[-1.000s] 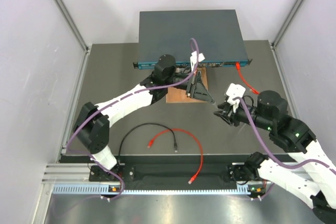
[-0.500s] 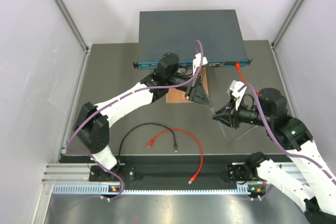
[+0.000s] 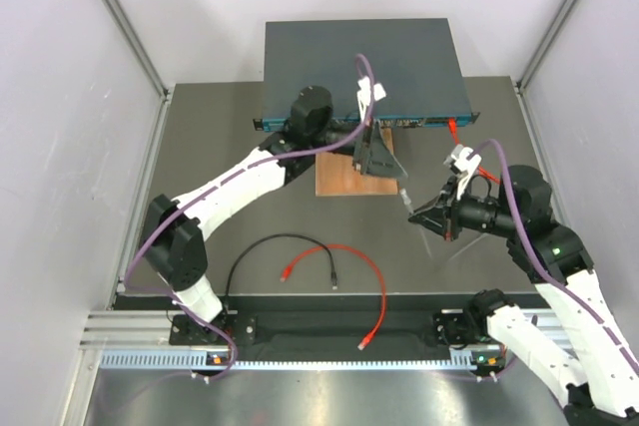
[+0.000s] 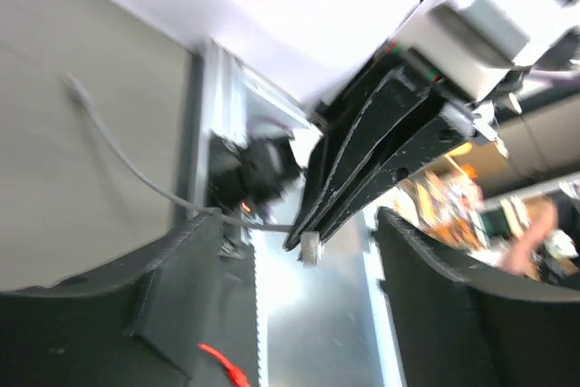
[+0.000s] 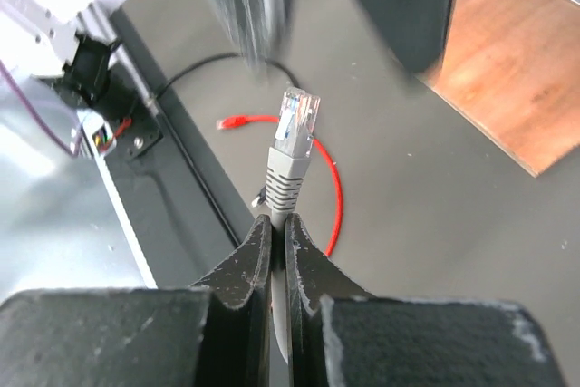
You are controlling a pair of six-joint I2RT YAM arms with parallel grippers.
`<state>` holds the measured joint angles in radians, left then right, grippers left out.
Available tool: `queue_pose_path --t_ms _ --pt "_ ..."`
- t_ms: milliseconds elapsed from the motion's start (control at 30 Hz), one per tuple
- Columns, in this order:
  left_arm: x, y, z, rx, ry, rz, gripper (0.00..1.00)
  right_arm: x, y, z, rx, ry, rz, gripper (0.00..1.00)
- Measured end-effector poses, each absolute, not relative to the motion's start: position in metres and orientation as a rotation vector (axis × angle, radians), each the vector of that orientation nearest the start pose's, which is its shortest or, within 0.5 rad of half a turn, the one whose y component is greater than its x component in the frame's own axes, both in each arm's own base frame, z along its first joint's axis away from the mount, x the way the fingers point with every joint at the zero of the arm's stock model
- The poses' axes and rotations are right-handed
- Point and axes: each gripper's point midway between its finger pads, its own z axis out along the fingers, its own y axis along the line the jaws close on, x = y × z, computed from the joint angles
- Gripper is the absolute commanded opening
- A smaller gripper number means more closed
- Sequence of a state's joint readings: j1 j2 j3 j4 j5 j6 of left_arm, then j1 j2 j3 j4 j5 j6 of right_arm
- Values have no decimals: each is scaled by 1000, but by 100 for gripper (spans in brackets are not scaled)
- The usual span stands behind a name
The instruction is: Insert the plug into the switch port
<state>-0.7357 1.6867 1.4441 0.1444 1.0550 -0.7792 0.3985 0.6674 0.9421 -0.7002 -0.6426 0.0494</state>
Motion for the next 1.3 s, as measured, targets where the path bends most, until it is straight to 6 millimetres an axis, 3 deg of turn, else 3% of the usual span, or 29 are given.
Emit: queue_pose_path --t_ms 267,400,700,900,1100,1300 --pt "282 -383 366 748 1753 -1758 81 175 153 282 -473 1938 923 0" --pt "293 -372 373 715 1733 -1718 81 193 135 280 -299 1987 924 0" --pt "282 -368 376 710 1716 -1714 78 239 98 277 -5 2059 978 0" --pt "282 -375 374 679 1728 -1724 77 248 98 278 23 2064 1023 0" --pt "263 -404 367 649 1741 -1782 73 248 103 299 -37 1974 1047 0" --pt "224 -435 331 654 1774 -1831 65 238 108 319 -56 1879 1059 0"
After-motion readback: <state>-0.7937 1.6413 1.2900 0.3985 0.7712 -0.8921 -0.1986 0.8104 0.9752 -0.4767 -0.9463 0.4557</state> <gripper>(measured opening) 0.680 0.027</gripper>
